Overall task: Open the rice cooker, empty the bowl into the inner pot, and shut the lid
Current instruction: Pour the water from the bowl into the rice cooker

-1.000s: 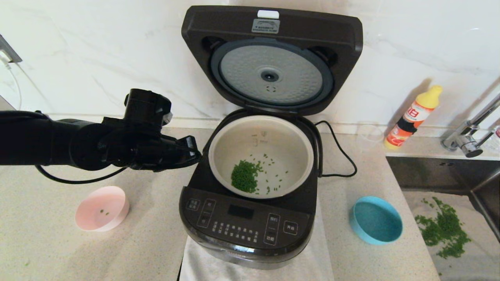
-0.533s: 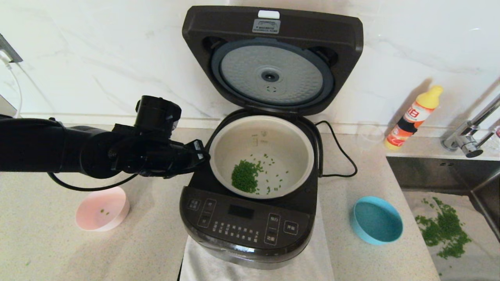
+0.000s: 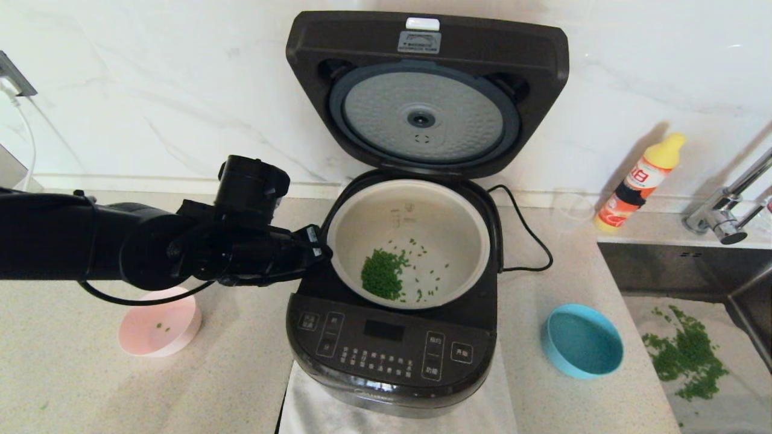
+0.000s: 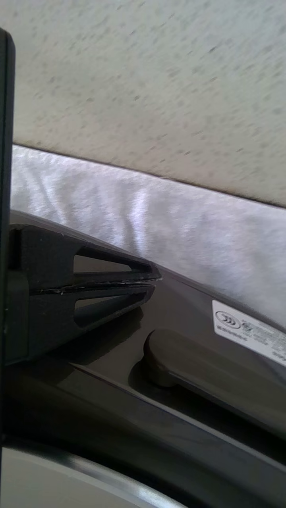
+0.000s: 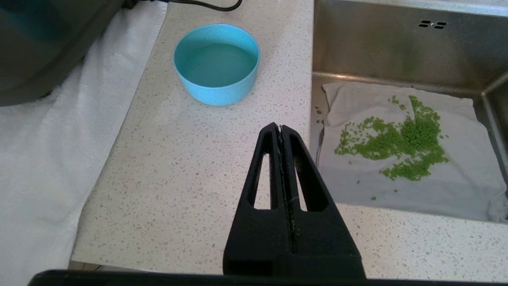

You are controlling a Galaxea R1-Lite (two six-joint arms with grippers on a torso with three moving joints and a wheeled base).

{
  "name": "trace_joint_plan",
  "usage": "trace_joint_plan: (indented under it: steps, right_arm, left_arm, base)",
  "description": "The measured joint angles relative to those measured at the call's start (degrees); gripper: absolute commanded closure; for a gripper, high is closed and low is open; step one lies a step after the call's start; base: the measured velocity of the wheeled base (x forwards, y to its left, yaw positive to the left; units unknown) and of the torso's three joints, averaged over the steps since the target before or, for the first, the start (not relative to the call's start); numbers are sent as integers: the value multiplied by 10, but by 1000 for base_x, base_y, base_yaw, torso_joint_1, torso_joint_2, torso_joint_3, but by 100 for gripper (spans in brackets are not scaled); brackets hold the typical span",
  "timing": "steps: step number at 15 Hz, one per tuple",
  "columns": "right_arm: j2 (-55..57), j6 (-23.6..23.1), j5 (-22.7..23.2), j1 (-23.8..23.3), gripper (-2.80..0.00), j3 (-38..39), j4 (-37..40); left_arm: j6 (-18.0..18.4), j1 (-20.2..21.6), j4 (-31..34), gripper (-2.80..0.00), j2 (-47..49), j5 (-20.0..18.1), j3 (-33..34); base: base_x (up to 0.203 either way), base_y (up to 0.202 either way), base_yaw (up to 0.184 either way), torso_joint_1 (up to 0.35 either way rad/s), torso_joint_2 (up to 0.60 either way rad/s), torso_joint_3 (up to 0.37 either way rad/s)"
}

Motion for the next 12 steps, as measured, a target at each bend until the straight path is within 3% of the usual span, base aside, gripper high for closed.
trace_joint_plan:
  steps: [8,12]
  right_arm:
    - [0,0,0,0,0,0,0]
    - [0,0,0,0,0,0,0]
  left_arm:
    - [-5,-13,-1,0,-16,24,39]
    - [1,42,3,0,-45,29,36]
  base:
    - [0,0,0,0,0,0]
    - [0,0,0,0,0,0]
